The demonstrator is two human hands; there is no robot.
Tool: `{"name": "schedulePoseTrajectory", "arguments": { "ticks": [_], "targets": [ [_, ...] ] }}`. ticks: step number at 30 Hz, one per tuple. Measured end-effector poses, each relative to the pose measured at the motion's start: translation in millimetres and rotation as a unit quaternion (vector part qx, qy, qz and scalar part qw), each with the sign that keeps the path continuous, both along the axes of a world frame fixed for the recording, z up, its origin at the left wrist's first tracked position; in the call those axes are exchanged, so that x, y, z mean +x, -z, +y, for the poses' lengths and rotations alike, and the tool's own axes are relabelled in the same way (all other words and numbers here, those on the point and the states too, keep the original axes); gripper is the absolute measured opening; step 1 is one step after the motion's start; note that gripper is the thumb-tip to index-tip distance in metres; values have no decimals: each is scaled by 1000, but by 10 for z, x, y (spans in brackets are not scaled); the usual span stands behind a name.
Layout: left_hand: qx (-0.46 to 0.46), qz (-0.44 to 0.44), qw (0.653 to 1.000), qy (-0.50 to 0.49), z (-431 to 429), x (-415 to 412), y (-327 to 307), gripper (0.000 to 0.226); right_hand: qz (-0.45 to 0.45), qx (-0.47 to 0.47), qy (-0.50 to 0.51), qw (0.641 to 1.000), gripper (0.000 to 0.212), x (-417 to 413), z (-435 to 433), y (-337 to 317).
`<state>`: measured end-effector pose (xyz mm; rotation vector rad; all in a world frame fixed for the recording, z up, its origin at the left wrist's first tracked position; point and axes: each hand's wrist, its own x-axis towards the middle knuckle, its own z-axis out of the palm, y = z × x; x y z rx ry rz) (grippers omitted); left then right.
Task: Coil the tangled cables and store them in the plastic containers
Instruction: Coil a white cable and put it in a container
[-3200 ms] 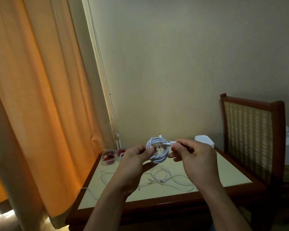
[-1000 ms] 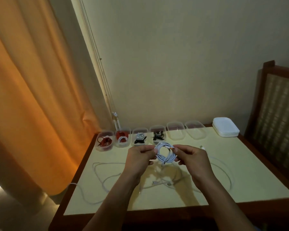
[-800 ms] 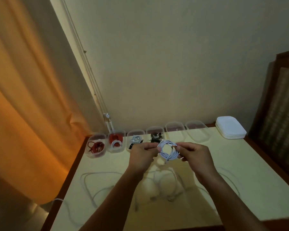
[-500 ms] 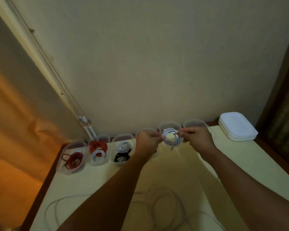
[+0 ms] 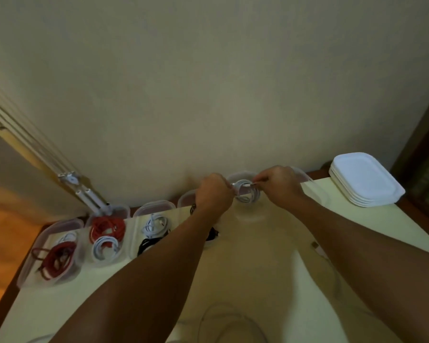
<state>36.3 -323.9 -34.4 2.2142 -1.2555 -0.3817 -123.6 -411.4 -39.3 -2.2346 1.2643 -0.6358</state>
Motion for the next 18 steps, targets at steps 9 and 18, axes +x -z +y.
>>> {"name": "schedulePoseTrajectory", "arguments": {
  "ticks": [9,18],
  "targets": [
    [-64,-42,996,49,805,-183,-269,17,-69,2,11,998,17,-320,586,-171],
    [66,-56,995,59,2171,-543,-132,17,74,123,-125,982,31,-622,2032,-135]
  ]
}}
